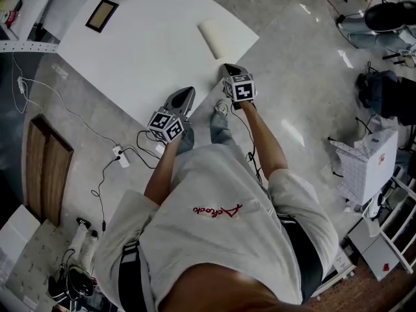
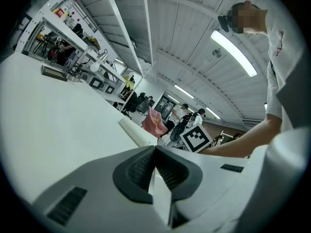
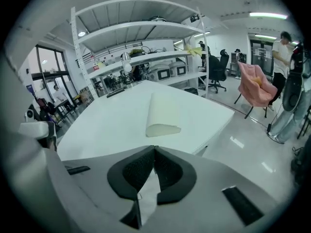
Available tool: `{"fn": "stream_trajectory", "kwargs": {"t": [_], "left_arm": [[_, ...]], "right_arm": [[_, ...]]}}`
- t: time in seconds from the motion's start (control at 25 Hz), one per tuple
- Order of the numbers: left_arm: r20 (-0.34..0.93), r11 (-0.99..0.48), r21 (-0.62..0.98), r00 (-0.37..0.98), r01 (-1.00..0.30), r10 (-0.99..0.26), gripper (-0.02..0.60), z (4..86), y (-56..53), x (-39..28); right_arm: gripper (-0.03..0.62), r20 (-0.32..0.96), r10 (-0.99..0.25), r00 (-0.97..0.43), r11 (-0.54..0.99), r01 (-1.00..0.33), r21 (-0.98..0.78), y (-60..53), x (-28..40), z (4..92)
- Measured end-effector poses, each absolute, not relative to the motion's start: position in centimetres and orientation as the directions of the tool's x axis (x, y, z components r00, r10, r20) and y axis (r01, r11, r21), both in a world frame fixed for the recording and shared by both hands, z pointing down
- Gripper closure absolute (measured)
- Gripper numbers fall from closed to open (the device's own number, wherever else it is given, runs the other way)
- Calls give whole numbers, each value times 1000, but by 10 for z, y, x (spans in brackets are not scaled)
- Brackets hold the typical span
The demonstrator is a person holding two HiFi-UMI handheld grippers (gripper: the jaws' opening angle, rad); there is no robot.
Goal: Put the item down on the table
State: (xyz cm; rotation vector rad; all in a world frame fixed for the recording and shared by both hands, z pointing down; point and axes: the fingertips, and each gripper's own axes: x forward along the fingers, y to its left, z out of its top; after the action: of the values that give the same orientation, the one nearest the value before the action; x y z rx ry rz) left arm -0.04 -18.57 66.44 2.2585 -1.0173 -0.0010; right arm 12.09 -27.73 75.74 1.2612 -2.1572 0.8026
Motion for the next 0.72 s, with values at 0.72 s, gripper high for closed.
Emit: {"fn": "stream_trajectory", "kwargs": {"t": [0.72], "left_arm": [[204,-594,445,722,-670,-661,571,619,-186,6]], "right_arm": [[597,425,-798,-427,437,-896,-79,-263,120,657]]}}
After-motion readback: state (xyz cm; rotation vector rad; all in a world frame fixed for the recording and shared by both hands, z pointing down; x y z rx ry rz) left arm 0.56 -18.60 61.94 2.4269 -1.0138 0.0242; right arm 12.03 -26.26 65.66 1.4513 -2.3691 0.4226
